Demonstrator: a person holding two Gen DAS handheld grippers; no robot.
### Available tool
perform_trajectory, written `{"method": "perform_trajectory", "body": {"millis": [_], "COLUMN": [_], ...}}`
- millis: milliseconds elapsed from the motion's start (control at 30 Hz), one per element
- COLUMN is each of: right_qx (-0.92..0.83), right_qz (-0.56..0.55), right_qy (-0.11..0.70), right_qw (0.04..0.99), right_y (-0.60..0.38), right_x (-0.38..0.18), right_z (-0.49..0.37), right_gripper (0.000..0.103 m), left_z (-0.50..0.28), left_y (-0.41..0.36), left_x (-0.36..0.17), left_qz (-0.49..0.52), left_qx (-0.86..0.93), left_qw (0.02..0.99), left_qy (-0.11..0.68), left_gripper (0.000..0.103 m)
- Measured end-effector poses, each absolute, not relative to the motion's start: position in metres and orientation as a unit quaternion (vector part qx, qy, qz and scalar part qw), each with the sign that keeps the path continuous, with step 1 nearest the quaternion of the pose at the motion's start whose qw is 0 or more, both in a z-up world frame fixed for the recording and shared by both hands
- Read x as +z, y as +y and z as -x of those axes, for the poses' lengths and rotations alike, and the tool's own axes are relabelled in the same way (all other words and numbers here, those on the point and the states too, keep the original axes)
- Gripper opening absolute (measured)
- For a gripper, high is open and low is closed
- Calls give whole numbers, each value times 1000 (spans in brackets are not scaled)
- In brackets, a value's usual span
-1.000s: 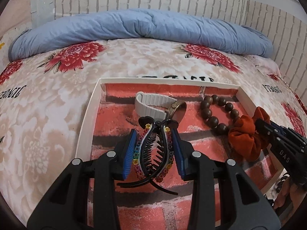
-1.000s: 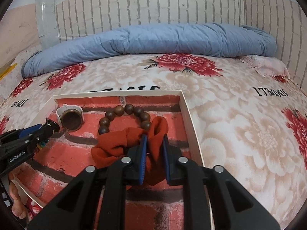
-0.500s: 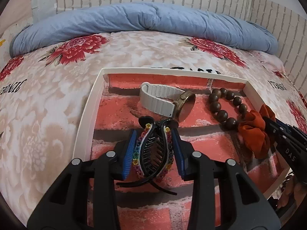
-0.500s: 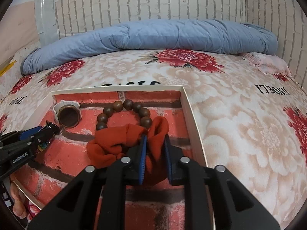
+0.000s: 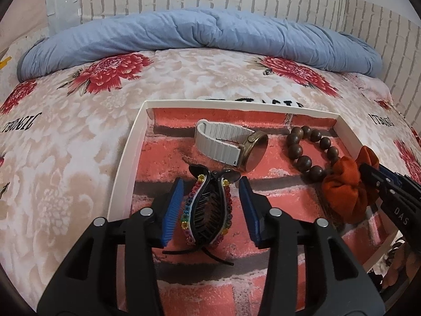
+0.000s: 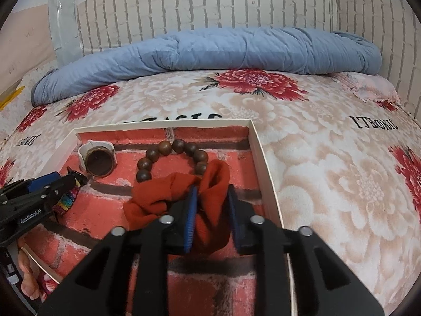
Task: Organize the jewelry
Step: 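Open both grippers to release clip and scrunchie, then lift away from tray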
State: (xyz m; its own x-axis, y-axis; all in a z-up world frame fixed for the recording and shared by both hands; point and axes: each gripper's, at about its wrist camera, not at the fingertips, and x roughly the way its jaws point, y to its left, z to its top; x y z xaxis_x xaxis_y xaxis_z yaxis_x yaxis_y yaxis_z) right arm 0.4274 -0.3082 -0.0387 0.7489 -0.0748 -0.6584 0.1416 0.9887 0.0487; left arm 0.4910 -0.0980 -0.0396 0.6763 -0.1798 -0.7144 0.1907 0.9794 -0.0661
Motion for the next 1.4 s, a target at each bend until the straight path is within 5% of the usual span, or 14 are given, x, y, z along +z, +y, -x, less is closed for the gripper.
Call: {"method": "perform_trajectory", "body": {"millis": [267, 433, 533, 1400], "right_qx": [-57, -67, -73, -102], "right_qz": [-58, -55, -50, -44], "right_qy": [333, 316, 307, 286], "right_qw": [939, 945, 948, 952], "right_y": [-306, -307, -308, -341], "right_x": [-25, -14, -8, 62], "right_z": [-416, -407, -399, -243], "right_gripper": [58, 73, 83, 83], "left_z": [-481, -468, -461, -317], "left_y": [-98, -98, -97, -20], "left_x": [-26, -12, -7, 57], "left_qz": [-9, -12, -11, -28], "left_qx": [-98, -95, -98, -55], "left_qw": [924, 935, 936, 940], "left_qy": [368, 342, 338, 335], "left_gripper": [66, 91, 94, 98]}}
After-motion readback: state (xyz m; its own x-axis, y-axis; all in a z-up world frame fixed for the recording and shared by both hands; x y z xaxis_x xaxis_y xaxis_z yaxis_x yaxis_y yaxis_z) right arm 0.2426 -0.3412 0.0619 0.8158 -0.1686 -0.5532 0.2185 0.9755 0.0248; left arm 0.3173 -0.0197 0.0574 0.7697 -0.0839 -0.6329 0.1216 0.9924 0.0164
